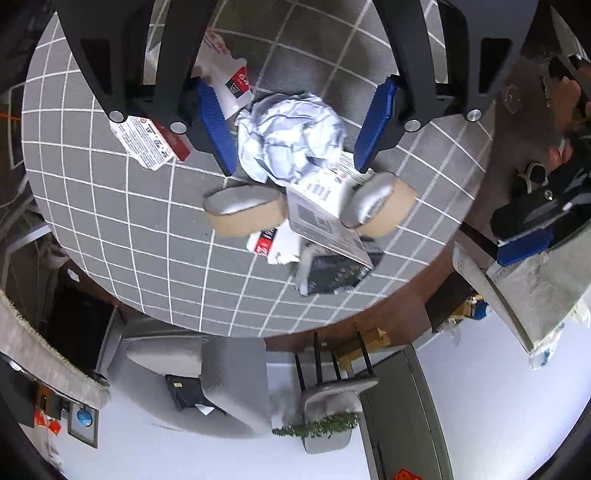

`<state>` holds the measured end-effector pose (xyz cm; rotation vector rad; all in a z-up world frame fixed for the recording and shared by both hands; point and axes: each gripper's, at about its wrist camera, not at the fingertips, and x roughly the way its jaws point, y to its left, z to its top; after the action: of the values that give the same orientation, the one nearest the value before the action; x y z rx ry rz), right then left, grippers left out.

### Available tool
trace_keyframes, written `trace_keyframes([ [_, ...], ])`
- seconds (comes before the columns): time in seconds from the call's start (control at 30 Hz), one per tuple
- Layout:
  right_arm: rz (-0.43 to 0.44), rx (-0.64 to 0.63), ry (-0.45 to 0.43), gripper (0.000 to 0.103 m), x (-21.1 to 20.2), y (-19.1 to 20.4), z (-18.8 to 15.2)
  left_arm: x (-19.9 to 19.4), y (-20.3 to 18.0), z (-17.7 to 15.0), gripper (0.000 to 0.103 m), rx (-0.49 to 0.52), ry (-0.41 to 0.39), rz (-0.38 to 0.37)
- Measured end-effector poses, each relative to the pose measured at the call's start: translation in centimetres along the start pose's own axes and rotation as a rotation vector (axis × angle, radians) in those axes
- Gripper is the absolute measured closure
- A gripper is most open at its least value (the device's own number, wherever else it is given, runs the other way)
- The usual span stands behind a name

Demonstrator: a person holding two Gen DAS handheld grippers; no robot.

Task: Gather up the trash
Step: 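Grasp the tape roll with the left tool while the right tool grasps crumpled foil, then carry the tape roll over the teal bin and open the left tool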

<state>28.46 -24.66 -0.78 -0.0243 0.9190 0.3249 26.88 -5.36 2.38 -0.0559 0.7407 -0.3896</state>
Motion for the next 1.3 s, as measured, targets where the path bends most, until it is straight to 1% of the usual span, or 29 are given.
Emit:
trace_keyframes([
  [0.03, 0.008, 0.0, 0.015, 0.042, 0.2, -0.1, 0.0, 0.3, -0.2, 0.0, 0.023, 0.002, 0.007, -0.008],
  [0.1, 0.031, 0.005, 0.038, 0.043, 0.7, -0.4, -0.1, 0.8, -0.6, 0.1, 0.024, 0.009, 0.014, -0.019],
  [0.13, 0.038, 0.0, 0.035, 0.047, 0.7, -0.4, -0.2, 1.1, -0.8, 0.1, 0.026, 0.014, 0.015, -0.023],
  [0.17, 0.041, -0.005, 0.026, 0.054, 0.5, -0.5, 0.0, 1.4, -1.0, 0.1, 0.026, 0.016, 0.016, -0.024],
  [0.2, 0.045, -0.004, 0.018, 0.056, 0.3, -0.5, 0.1, 1.6, -1.2, 0.2, 0.027, 0.017, 0.016, -0.025],
  [0.3, 0.048, 0.02, -0.027, 0.056, -0.9, -1.5, 0.6, 2.4, -1.6, 0.3, 0.03, 0.015, 0.022, -0.034],
  [0.43, 0.112, 0.067, -0.065, 0.057, -1.9, -2.6, 1.1, 3.8, -2.6, 0.2, 0.034, 0.034, 0.042, -0.049],
  [0.67, 0.203, 0.127, -0.183, 0.057, -4.6, -3.8, 2.3, 6.2, -4.6, 0.0, 0.04, 0.078, 0.081, -0.048],
  [0.73, 0.207, 0.134, -0.199, 0.057, -5.0, -4.0, 2.7, 6.8, -4.9, -0.2, 0.047, 0.087, 0.09, -0.038],
  [0.8, 0.214, 0.145, -0.207, 0.057, -5.1, -4.1, 2.9, 7.4, -5.1, -0.5, 0.051, 0.096, 0.103, -0.024],
  [0.87, 0.214, 0.145, -0.208, 0.057, -5.1, -4.1, 3.1, 7.9, -5.2, -0.7, 0.059, 0.1, 0.111, -0.012],
  [0.93, 0.213, 0.145, -0.21, 0.057, -5.1, -3.9, 3.2, 8.0, -5.2, -0.8, 0.073, 0.1, 0.111, -0.003],
  [1.0, 0.212, 0.148, -0.214, 0.057, -5.0, -3.6, 3.3, 7.8, -5.2, -0.9, 0.079, 0.095, 0.1, 0.001],
  [1.17, 0.211, 0.145, -0.213, 0.057, -4.8, -2.5, 3.3, 6.6, -4.8, -1.0, 0.079, 0.084, 0.064, 0.009],
  [1.3, 0.224, 0.15, -0.218, 0.057, -5.2, -1.9, 3.1, 4.9, -4.5, -0.9, 0.079, 0.067, 0.037, -0.001],
])
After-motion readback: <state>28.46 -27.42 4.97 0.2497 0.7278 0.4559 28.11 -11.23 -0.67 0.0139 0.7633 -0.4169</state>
